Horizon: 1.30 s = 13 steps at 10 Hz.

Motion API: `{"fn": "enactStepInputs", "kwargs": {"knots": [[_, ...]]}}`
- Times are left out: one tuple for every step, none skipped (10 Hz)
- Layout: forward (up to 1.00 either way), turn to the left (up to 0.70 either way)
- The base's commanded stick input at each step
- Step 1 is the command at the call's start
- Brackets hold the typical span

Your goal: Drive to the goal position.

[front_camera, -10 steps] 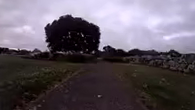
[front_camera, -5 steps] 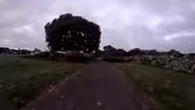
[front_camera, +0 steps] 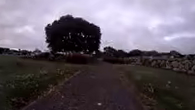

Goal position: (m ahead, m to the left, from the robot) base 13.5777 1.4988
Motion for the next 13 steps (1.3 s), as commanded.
{"fn": "enactStepInputs", "kwargs": {"knots": [[0.5,0.0],[0.5,0.0],[0.5,0.0],[0.5,0.0],[0.5,0.0],[0.5,-0.01],[0.5,-0.04],[0.5,-0.07],[0.5,-0.1],[0.5,-0.13],[0.5,-0.16],[0.5,-0.19],[0.5,-0.22]]}}
